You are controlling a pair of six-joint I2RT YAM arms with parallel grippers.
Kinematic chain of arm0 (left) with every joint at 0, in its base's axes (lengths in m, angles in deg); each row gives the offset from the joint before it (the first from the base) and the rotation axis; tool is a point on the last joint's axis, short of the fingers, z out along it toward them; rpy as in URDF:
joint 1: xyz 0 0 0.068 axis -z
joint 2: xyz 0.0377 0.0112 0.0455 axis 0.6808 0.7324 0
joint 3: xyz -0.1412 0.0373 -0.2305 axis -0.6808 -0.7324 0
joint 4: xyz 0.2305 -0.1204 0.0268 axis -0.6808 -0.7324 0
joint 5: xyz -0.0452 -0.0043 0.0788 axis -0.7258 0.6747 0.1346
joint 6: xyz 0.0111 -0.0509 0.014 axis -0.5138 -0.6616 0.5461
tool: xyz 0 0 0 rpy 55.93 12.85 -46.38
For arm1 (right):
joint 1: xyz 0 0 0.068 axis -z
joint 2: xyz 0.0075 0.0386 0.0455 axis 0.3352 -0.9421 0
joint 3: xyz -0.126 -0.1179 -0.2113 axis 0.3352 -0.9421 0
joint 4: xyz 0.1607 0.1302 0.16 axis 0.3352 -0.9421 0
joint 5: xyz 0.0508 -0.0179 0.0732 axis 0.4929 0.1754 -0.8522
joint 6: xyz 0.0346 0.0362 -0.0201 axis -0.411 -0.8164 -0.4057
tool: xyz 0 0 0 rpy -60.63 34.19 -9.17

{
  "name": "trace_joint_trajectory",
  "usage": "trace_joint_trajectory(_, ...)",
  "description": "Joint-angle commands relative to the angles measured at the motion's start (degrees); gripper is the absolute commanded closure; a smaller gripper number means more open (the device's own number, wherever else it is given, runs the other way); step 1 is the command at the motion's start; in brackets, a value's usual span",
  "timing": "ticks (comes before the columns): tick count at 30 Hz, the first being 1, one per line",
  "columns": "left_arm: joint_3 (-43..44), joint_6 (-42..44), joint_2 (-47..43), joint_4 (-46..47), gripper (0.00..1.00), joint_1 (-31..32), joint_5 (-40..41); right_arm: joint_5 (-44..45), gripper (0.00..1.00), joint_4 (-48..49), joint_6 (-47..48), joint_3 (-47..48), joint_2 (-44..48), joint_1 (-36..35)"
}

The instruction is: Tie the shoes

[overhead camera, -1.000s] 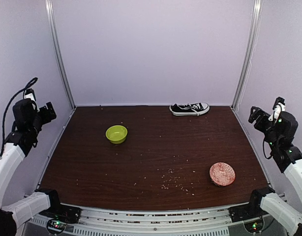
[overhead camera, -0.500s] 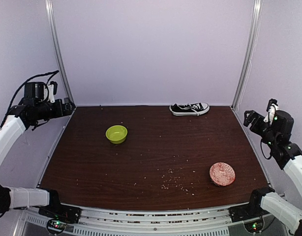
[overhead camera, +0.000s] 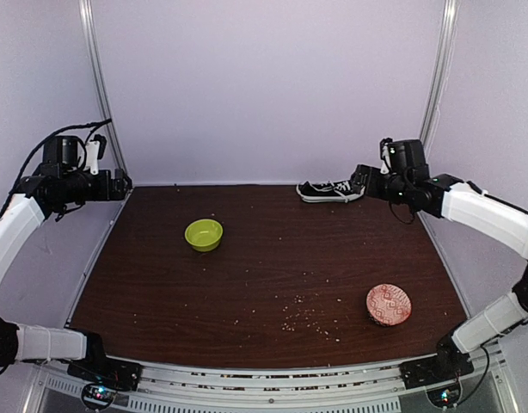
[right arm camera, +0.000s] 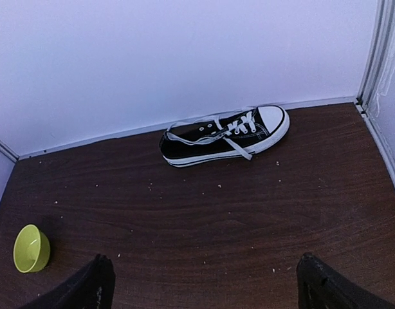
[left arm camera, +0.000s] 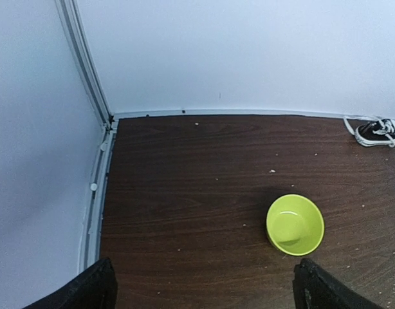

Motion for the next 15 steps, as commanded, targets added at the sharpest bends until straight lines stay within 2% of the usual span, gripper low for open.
trace_joint_trajectory(1, -0.71, 5.45, -0.53, 0.62, 0.02, -0.04, 6.21, 4.31, 0.03, -4.56, -1.77, 10.66, -12.21, -1.51)
trace_joint_trajectory(10, -2.09, 6.65, 0.97, 0.41, 0.02, -0.04, 7.08, 2.92, 0.06, -11.81, -5.01, 38.53, -37.88, -3.05)
trace_joint_trajectory(15, -2.06, 6.81, 1.5, -0.01, 0.02, -0.04, 7.21, 0.64, 0.09, -17.61, -9.76, 58.36, -53.73, -3.44)
